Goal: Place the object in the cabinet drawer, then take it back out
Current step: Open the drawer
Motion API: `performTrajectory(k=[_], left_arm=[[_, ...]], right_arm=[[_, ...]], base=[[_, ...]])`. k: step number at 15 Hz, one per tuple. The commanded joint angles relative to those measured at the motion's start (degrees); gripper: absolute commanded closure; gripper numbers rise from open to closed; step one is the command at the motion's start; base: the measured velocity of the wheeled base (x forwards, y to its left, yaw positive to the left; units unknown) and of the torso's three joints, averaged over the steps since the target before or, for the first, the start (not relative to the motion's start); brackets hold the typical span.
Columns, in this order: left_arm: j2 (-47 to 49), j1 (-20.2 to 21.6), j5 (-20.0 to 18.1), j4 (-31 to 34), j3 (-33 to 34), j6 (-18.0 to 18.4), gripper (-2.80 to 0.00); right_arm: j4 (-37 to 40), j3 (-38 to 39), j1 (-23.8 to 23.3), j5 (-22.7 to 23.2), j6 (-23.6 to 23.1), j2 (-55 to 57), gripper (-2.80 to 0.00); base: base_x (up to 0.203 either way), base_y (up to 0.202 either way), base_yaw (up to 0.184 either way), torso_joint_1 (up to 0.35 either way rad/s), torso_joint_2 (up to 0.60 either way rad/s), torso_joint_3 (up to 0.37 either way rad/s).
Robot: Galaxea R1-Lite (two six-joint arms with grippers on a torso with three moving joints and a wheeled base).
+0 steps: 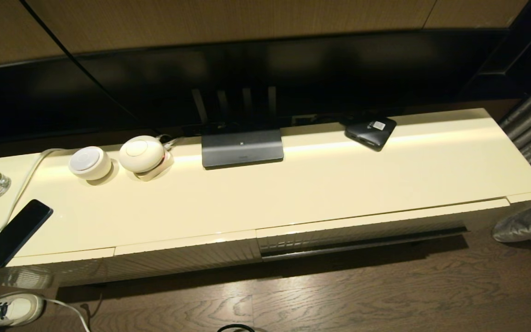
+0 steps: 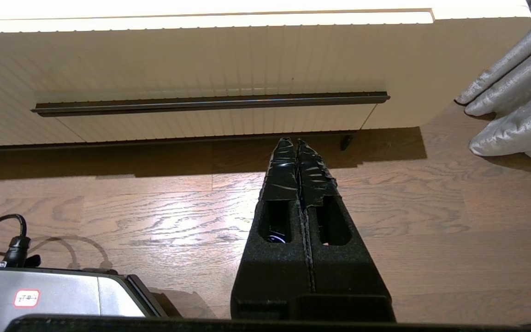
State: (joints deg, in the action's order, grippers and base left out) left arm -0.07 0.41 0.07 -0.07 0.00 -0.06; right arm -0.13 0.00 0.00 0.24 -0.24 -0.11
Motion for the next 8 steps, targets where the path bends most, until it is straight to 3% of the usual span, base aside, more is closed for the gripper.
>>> performTrajectory(k=[1, 8], left_arm=[[0.07, 0.02, 0.01, -0.01, 0.18, -0.02, 0.00], [0.07, 0.02, 0.01, -0.01, 0.18, -0.02, 0.00]], right_arm=[[-0.04, 0.00, 0.00, 0.02, -0.02, 0.02, 0.00], [-0.04, 0.00, 0.00, 0.02, 0.00, 0.11, 0.00]], base=[[0.000, 0.000, 0.000, 0.000, 0.00, 0.000], [0.000, 0.000, 0.000, 0.000, 0.00, 0.000]])
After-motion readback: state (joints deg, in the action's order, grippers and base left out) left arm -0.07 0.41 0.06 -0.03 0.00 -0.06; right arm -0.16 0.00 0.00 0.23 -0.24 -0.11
